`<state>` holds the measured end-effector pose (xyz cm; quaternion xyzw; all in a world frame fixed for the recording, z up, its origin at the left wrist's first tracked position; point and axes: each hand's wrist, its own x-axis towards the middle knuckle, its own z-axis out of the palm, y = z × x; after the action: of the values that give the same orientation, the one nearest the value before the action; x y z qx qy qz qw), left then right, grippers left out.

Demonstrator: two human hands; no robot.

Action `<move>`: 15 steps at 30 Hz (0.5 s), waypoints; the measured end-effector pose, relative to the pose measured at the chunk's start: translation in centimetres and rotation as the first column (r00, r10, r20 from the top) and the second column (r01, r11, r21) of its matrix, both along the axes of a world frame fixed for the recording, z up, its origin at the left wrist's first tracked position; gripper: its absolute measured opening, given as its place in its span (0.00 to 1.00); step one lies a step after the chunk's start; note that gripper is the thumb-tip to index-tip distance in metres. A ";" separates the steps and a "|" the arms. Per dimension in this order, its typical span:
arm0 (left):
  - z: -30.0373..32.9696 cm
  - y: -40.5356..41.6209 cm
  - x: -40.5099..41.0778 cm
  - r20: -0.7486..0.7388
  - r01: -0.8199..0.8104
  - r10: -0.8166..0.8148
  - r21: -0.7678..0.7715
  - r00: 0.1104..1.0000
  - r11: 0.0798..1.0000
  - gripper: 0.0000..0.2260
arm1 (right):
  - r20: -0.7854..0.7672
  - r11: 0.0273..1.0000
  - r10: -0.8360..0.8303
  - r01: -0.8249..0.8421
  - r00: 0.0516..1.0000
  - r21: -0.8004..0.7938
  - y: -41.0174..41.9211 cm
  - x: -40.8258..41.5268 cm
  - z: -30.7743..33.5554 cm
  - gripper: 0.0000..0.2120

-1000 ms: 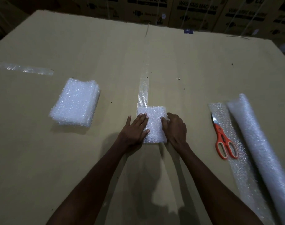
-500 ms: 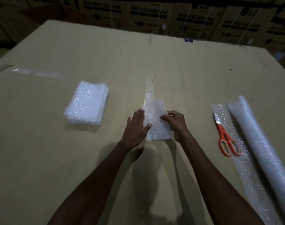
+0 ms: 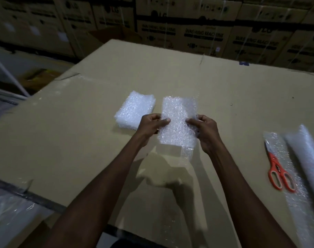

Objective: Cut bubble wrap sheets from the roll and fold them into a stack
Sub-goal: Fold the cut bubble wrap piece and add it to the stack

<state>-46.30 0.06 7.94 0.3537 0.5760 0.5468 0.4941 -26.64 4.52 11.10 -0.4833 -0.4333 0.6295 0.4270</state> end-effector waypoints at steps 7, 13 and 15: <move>0.2 0.7 -10.0 -0.033 -0.131 0.130 -0.047 0.991 0.990 0.12 | 0.032 0.994 0.083 -0.081 0.996 -0.069 1.5 -7.7 -0.8 0.12; -0.5 4.0 -17.1 -0.098 -0.174 0.164 -0.113 0.982 0.978 0.12 | 0.052 0.994 0.009 -0.003 0.999 -0.112 4.2 -15.5 -1.9 0.09; -0.8 5.4 -18.3 -0.126 -0.183 0.169 -0.114 0.978 0.976 0.08 | 0.070 0.992 -0.032 0.040 0.997 -0.122 5.2 -17.0 -2.5 0.10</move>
<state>-64.59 5.42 7.11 0.3005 0.6659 0.5298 0.4308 -43.60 9.73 8.61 -0.5376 -0.3989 0.6305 0.3929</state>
